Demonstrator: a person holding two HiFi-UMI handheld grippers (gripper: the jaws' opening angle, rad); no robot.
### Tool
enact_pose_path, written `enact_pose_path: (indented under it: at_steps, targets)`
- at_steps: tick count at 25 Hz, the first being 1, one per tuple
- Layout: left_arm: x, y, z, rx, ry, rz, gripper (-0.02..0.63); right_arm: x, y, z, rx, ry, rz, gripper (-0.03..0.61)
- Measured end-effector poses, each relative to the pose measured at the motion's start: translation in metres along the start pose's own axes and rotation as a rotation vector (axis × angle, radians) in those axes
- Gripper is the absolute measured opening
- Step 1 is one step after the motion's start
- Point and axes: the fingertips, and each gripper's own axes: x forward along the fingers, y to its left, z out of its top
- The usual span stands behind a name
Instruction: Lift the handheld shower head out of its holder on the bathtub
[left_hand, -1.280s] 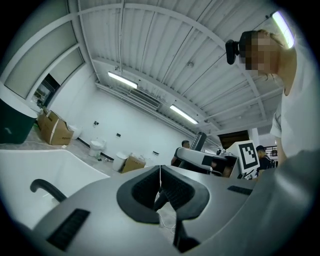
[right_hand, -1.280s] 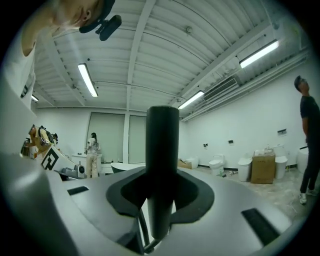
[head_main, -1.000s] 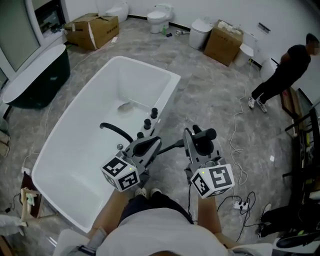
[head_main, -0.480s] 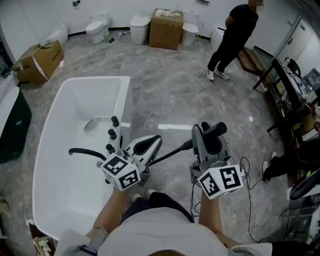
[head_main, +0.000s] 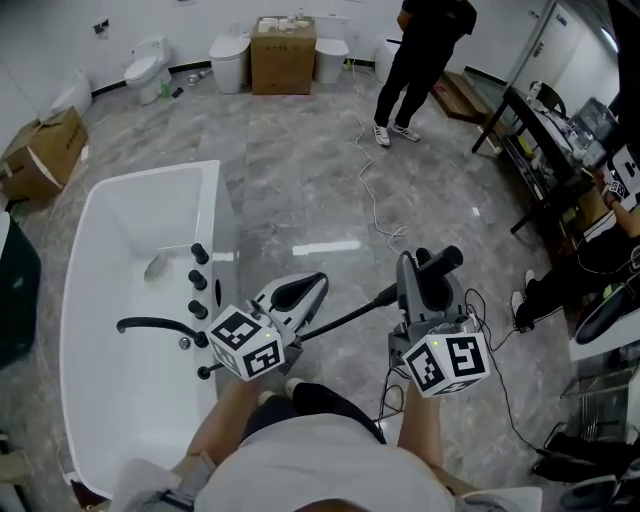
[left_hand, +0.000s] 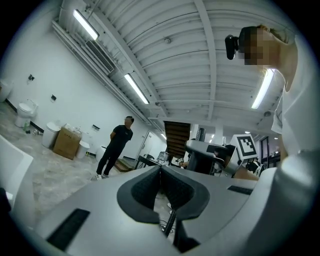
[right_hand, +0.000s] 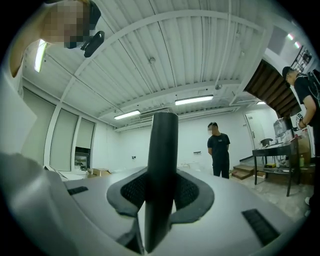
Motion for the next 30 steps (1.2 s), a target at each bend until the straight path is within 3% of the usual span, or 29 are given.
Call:
enact_pose_path:
  at_steps: [10,21,30]
  targets:
    - [-0.013,0.016,0.001,-0.01,0.0,0.058,0.012,0.013,0.013,-0.007,-0.05,0.025,0.036,0.115]
    - [-0.021,0.023,0.012,-0.001,-0.004,0.077,0.012,0.02,0.01,-0.007,-0.05,0.036,0.006,0.115]
    - [-0.024,0.028,0.018,0.005,0.01,0.085,0.012,0.031,0.018,-0.004,-0.067,0.041,0.035,0.115]
